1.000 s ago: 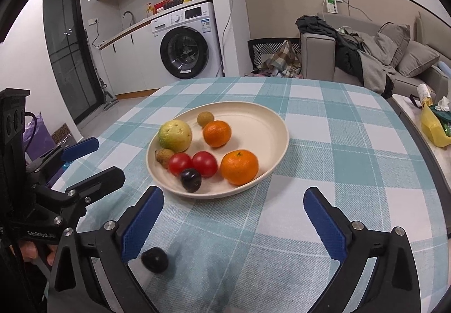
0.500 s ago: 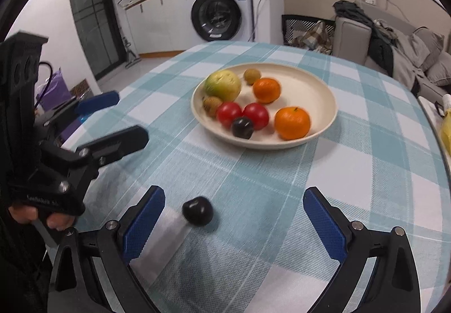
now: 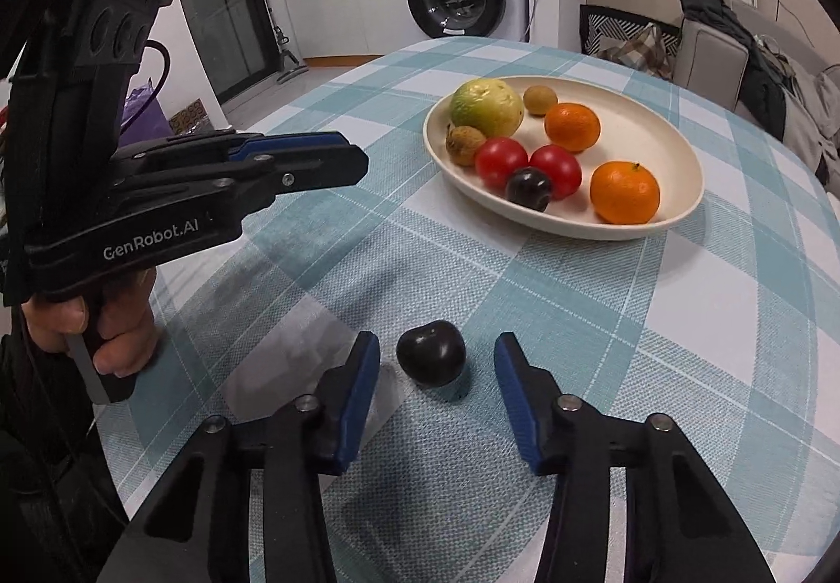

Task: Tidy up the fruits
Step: 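Move the right gripper to the second dark plum on the cloth and close on it, then carry the plum with the right gripper over the plate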

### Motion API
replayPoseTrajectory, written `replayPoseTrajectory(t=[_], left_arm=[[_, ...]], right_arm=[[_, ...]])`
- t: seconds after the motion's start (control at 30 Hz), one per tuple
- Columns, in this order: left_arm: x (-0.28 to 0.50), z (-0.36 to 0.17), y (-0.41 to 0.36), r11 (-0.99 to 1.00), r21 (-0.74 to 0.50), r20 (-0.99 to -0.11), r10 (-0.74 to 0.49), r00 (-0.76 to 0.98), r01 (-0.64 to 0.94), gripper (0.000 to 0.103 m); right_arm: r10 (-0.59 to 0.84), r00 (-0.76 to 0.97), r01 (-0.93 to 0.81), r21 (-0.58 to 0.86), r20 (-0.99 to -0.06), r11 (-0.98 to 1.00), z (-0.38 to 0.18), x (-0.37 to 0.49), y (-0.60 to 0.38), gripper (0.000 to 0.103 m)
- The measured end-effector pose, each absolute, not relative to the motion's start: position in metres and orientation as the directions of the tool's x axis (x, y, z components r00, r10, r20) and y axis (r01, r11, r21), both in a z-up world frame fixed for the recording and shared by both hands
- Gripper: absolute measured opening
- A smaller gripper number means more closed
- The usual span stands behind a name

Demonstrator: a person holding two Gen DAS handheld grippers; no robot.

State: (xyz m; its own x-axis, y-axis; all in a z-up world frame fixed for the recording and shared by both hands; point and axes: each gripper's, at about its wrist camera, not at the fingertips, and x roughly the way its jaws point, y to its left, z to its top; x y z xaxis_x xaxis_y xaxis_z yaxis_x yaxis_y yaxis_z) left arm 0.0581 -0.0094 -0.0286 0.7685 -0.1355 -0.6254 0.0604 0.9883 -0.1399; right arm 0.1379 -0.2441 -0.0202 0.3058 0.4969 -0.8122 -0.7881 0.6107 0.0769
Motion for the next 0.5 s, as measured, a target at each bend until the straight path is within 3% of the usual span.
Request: replayPoseTrajectory(t=[0.17, 0.5], left_arm=[[0.059, -0.028, -0.015, 0.989, -0.123, -0.627, -0.139, 0.767, 0.078, 0.005], [0.064, -0.027, -0.017, 0.99, -0.122, -0.624, -0.135, 0.769, 0.075, 0.005]], right_arm=[[0.501, 0.308, -0.79, 0.075, -0.809, 0.608, -0.02, 0.135, -0.244, 0.027], [0.539, 0.384, -0.757, 0.079, -0.75, 0.648, -0.002, 0.145, -0.251, 0.026]])
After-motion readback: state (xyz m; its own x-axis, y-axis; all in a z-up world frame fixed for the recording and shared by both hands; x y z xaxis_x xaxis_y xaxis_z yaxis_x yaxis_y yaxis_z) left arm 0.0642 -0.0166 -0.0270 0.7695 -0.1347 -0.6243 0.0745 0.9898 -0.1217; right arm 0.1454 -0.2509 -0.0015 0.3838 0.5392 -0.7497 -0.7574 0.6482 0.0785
